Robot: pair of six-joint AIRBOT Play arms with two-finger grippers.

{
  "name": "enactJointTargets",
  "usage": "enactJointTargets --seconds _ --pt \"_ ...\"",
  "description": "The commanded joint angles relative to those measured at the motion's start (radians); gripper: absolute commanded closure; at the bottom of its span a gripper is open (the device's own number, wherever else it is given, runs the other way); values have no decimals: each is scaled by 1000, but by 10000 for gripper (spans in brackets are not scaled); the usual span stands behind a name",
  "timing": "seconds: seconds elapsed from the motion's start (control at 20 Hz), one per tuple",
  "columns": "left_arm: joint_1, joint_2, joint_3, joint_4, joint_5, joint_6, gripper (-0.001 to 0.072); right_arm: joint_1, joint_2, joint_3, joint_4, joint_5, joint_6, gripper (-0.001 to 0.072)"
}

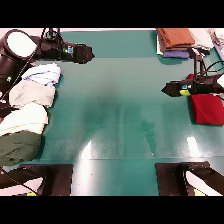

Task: Fold the shirts.

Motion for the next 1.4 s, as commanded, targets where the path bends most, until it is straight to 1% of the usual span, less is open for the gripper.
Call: enactJointTargets --seconds 0.0,0.55,0.65,0.7,0.75,0.8,0.85,0.9,0.95,1.0,1.15,1.35 --pt "0 0 0 0 0 0 683 1 0 0 0 0 0 695" --pt "0 0 0 0 0 0 683 1 0 0 0 28 1 695" --pt "0 0 0 5 44 6 683 1 0 0 0 27 1 695" --pt "2 0 0 39 77 29 681 1 0 0 0 27 1 695" --pt "4 0 0 114 104 39 623 1 -1 0 0 27 1 695" --pt "11 -5 0 234 121 11 317 1 0 0 0 27 1 695" --pt "28 -13 0 344 127 -59 203 1 0 0 0 27 1 695" --pt "59 -28 0 443 120 -130 209 1 -1 0 0 27 1 695" --pt "97 -48 0 501 107 -177 209 1 -1 0 0 27 1 695" --pt "146 -74 0 525 91 -202 209 1 -1 0 0 27 1 695" --pt "281 -184 0 526 63 -202 209 1 -1 0 0 27 1 695" --pt "393 -349 0 526 108 -202 209 1 -1 0 1 34 1 695"
